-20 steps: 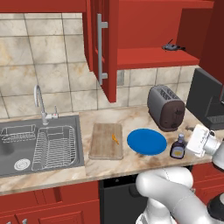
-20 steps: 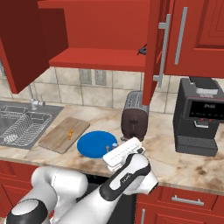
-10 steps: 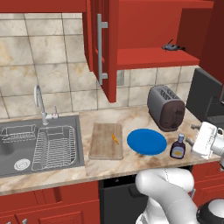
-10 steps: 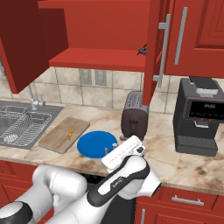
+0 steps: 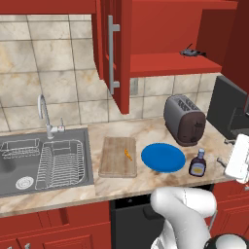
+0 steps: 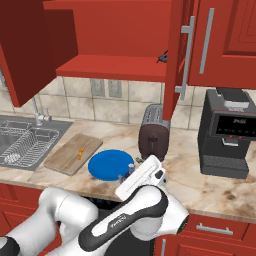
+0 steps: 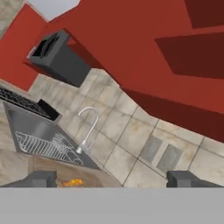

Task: Pick the shrimp from the plate and place it on the cutting board. Then pick the condiment bottle from the cabinet and place it next to the cutting board.

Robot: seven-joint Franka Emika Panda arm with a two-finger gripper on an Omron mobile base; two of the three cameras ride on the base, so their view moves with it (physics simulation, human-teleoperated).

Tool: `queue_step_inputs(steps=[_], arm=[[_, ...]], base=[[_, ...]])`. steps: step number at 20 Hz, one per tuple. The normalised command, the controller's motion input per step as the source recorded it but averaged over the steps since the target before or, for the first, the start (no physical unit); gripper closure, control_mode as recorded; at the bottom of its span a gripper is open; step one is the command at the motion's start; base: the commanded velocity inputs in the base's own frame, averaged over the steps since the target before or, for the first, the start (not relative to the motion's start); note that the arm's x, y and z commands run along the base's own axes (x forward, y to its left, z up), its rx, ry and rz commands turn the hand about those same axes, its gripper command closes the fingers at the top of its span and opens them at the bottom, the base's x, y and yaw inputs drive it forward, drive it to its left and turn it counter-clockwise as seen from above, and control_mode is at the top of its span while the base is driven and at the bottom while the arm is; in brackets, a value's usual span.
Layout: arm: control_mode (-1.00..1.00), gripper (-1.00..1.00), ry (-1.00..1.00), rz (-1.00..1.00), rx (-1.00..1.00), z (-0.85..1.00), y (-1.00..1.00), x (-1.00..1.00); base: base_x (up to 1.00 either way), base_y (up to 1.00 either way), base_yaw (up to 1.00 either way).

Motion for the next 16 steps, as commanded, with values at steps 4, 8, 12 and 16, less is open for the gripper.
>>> queue_step_inputs(steps=[4, 8, 12, 16], arm=[[-1.0, -1.0, -0.11, -0.08, -0.27, 0.43, -0.01, -0.43], [-1.0, -1.0, -0.14, -0.08, -0.36, 0.4, 0.0, -0.41], [-1.0, -1.0, -0.15, -0.08, -0.4, 0.32, 0.0, -0.45], [-1.0, -1.0, -0.15, -0.08, -0.41, 0.32, 0.0, -0.48]], base=[[0.0, 0.0, 0.0], [0.0, 0.0, 0.0], [0.0, 0.0, 0.0], [0.0, 0.0, 0.0]])
